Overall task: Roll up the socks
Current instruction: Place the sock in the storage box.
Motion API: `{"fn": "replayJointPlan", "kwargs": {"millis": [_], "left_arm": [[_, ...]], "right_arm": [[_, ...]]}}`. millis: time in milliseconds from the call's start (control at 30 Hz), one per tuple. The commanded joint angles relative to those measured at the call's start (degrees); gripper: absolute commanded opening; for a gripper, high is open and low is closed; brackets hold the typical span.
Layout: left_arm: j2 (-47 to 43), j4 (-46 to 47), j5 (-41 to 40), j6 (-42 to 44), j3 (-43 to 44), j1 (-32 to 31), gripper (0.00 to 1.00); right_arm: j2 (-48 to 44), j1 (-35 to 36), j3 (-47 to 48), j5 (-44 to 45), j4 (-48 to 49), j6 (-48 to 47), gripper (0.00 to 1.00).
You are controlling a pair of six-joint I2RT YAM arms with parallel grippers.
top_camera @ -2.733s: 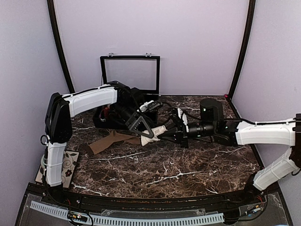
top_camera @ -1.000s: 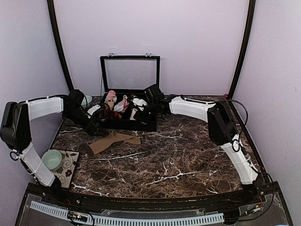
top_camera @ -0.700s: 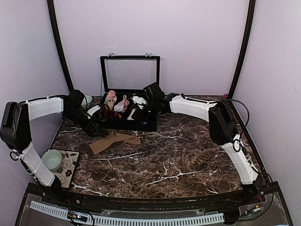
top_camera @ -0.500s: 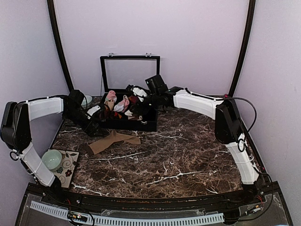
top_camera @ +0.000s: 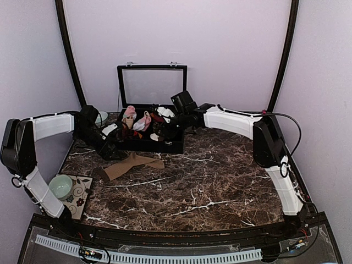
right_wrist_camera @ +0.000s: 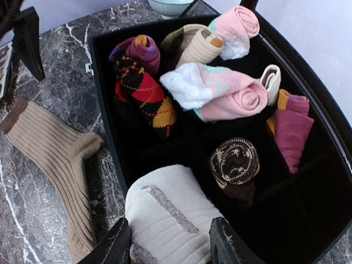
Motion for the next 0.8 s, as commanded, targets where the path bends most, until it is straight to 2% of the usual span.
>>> {"fn": "replayJointPlan", "kwargs": {"millis": [0, 133, 267, 433, 600, 767], "left_arm": [[-1.85, -1.36, 1.70, 0.53, 0.05, 0.39, 0.96], [-1.51, 0.14, 6.70, -1.48, 3.36, 0.27, 0.96], [2.64, 2.12, 10.16, -3.40, 10.46, -1.46, 0.87], [10.59, 4.48, 8.55, -2.13, 19.71, -6.37, 0.84], [19.00, 7.04, 8.49, -3.59, 27.89, -8.68, 0.83], [25.78, 9.00, 8.23, -5.72, 32.48, -9.80, 0.82]], "right_arm": [[3.40, 0.14, 0.35, 2.23, -0.13, -0.64, 0.49], [5.42, 0.44, 1.18, 1.21, -0.68, 0.06, 0.49], [3.97, 0.95, -3.06, -0.12, 3.24, 1.00, 0.49], [3.08, 0.88, -6.11, -1.43, 7.56, 2.85, 0.48], [3.28, 0.27, -6.20, -2.87, 9.07, 3.13, 0.43], [0.34, -0.88, -11.77, -7.52, 15.31, 3.88, 0.47]]}}
